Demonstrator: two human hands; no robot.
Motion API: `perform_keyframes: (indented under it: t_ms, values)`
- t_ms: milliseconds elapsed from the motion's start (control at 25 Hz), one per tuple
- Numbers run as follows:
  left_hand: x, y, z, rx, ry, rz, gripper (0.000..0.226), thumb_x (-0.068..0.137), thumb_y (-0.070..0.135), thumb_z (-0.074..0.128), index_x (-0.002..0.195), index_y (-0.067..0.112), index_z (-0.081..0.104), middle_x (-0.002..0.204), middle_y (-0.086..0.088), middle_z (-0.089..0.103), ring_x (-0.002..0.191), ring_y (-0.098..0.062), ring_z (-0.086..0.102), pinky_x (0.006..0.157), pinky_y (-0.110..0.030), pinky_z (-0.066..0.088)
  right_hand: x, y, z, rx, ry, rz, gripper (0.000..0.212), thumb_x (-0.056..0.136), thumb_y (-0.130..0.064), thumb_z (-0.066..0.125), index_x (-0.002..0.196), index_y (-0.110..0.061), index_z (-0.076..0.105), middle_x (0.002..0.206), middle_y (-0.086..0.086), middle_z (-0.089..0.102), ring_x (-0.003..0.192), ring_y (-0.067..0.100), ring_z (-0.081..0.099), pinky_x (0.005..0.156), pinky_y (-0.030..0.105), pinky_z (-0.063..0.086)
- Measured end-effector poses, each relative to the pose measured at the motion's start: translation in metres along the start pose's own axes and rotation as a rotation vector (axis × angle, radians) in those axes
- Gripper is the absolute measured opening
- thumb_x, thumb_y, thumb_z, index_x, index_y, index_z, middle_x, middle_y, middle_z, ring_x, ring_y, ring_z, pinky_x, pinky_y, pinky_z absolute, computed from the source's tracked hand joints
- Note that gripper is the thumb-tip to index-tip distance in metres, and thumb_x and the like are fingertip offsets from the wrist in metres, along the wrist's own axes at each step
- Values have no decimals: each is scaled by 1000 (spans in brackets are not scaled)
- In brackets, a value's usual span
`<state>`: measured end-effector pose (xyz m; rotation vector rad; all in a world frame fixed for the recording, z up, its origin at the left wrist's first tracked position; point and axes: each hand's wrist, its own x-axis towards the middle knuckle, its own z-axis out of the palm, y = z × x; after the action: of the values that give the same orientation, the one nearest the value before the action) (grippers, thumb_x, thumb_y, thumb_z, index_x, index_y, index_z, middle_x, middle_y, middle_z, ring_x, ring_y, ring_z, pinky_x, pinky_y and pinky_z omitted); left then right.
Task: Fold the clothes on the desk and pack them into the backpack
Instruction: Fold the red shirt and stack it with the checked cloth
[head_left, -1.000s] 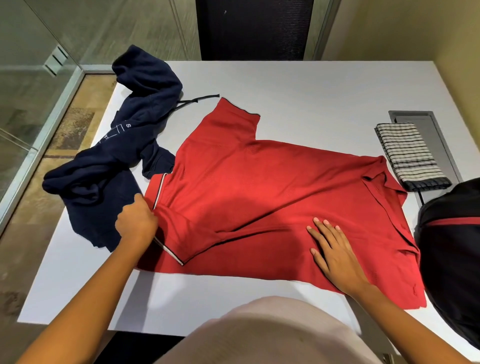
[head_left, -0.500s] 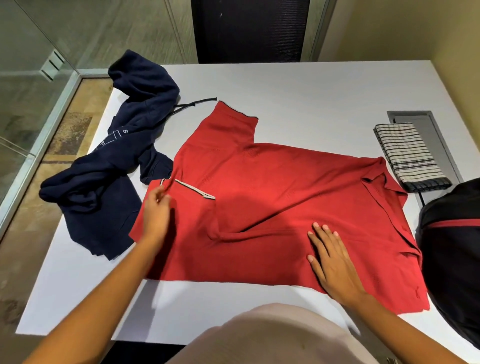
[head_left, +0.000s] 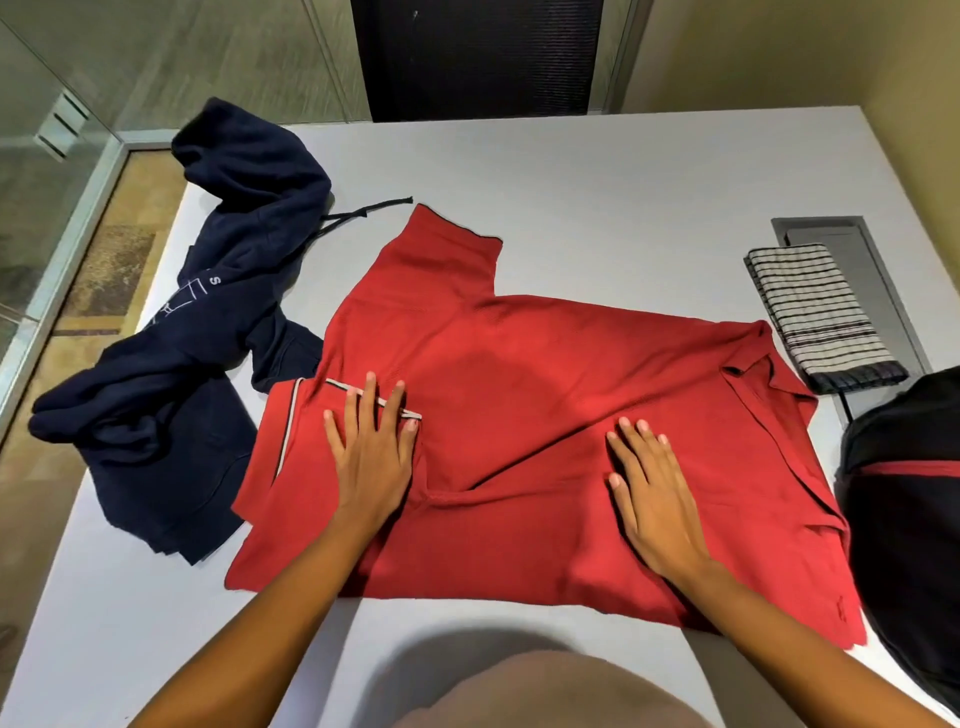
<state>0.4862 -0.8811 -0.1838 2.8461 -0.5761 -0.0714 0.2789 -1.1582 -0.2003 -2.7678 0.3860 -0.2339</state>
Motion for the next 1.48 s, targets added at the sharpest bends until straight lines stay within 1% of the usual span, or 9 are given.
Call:
perform_keyframes:
  t_ms: [160, 360, 520, 720, 840, 960, 1240, 1360, 1480]
  values:
    - [88, 24, -8, -89, 87, 32, 41, 96, 25, 48, 134, 11, 48, 155, -12, 28, 140, -38, 27, 112, -55, 21, 77, 16, -14, 44, 114, -3, 45, 96, -13, 40, 140, -5, 46, 152, 11, 38, 146, 25, 25, 121, 45, 17]
    - [200, 40, -15, 9, 98, 111, 45, 89, 7, 52, 133, 7, 45, 153, -15, 30, 140, -35, 28, 111, -52, 26, 143, 69, -20, -47, 99, 161, 78, 66, 19, 53, 141, 1, 42, 149, 20, 38, 142, 34, 30, 119, 45, 21]
    - [271, 47, 0, 34, -93, 178, 55, 91, 9, 52, 144, 11, 34, 153, -10, 30, 142, -30, 24, 111, -53, 22, 164, 111, -10, -29, 92, 122, 41, 97, -10, 44, 137, 1, 46, 143, 20, 44, 134, 34, 40, 113, 44, 32]
    - [311, 46, 11, 27, -228, 247, 67, 90, 3, 51, 150, 14, 23, 157, -7, 21, 146, -25, 15, 114, -58, 11, 170, 122, -21, -103, 67, 41, 38, 90, 0, 57, 128, -2, 54, 116, 19, 53, 103, 37, 51, 86, 45, 45]
    - [322, 53, 2, 151, -246, 217, 60, 90, 12, 58, 144, 12, 31, 145, -14, 38, 139, -32, 25, 114, -56, 9, 169, 130, -31, -147, 26, 33, 31, 89, -2, 59, 121, -6, 58, 105, 15, 56, 90, 33, 54, 73, 42, 49]
    - [319, 55, -18, 290, -281, 154, 31, 91, 27, 59, 119, 15, 54, 120, -15, 58, 121, -35, 42, 105, -47, 21, 175, 132, -36, -211, 22, 24, 25, 81, 5, 65, 105, -3, 61, 91, 15, 60, 75, 36, 57, 60, 41, 47]
    - [216, 4, -88, 37, 248, 378, 28, 80, 2, 55, 106, 13, 57, 101, -10, 59, 101, -31, 51, 100, -36, 18, 148, 106, -60, -389, 114, 52, 31, 64, 10, 69, 89, -4, 59, 87, 16, 56, 76, 35, 50, 64, 39, 28]
    - [135, -24, -104, 28, 203, 393, 43, 67, 3, 56, 109, 13, 56, 100, -6, 57, 94, -27, 50, 88, -31, 19, 114, 102, -62, -399, 129, 52, 31, 63, 7, 73, 88, -5, 59, 88, 15, 55, 77, 34, 49, 65, 39, 27]
    - [59, -58, -84, 63, -37, 471, 45, 67, 22, 51, 111, 21, 56, 102, 3, 56, 92, -19, 51, 77, -30, 26, 81, 99, -53, -446, 116, 56, 19, 72, 3, 64, 88, -6, 57, 87, 14, 52, 78, 33, 47, 66, 43, 30]
